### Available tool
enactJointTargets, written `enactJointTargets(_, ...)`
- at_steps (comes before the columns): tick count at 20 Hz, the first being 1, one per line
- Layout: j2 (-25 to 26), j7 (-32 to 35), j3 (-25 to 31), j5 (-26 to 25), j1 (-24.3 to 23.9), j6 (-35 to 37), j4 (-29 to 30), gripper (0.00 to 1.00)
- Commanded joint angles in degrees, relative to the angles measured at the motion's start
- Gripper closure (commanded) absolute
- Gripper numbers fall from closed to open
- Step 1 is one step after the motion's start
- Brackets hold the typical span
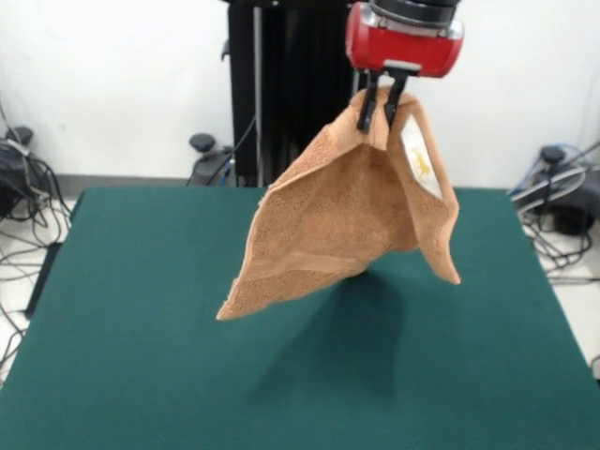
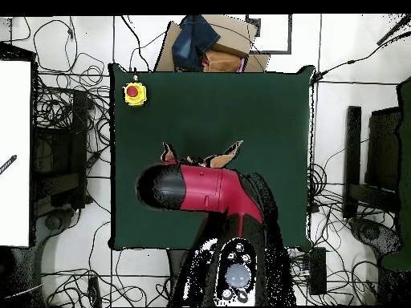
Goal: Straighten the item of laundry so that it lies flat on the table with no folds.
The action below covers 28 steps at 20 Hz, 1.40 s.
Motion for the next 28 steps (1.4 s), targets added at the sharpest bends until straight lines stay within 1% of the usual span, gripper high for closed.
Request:
enactJointTargets(1,-1.4,-2.8,7.4,0.2,-5.9,8.9,1.9,1.00)
enactJointTargets(4,-1.8,-3.0,8.3,-0.3,-6.7,9.0,2.4,1.00)
enactJointTargets(10,-3.3,-2.5,9.3,-1.9,-8.4,7.4,5.6,1.00)
enactJointTargets(12,-5.0,-1.4,8.7,-1.8,-8.1,7.4,8.5,1.00)
enactJointTargets(15,-8.7,-1.3,7.2,-2.9,-7.1,8.4,12.0,1.00)
enactJointTargets(20,-14.0,-0.1,5.5,-3.2,-6.0,6.8,17.9,1.00)
enactJointTargets(23,-17.0,-0.2,4.5,-3.9,-5.2,7.1,21.7,1.00)
enactJointTargets(26,-19.0,-0.4,4.2,-4.7,-5.0,5.9,24.6,1.00)
enactJointTargets(28,-19.3,0.4,4.0,-5.4,-4.9,4.8,25.4,1.00)
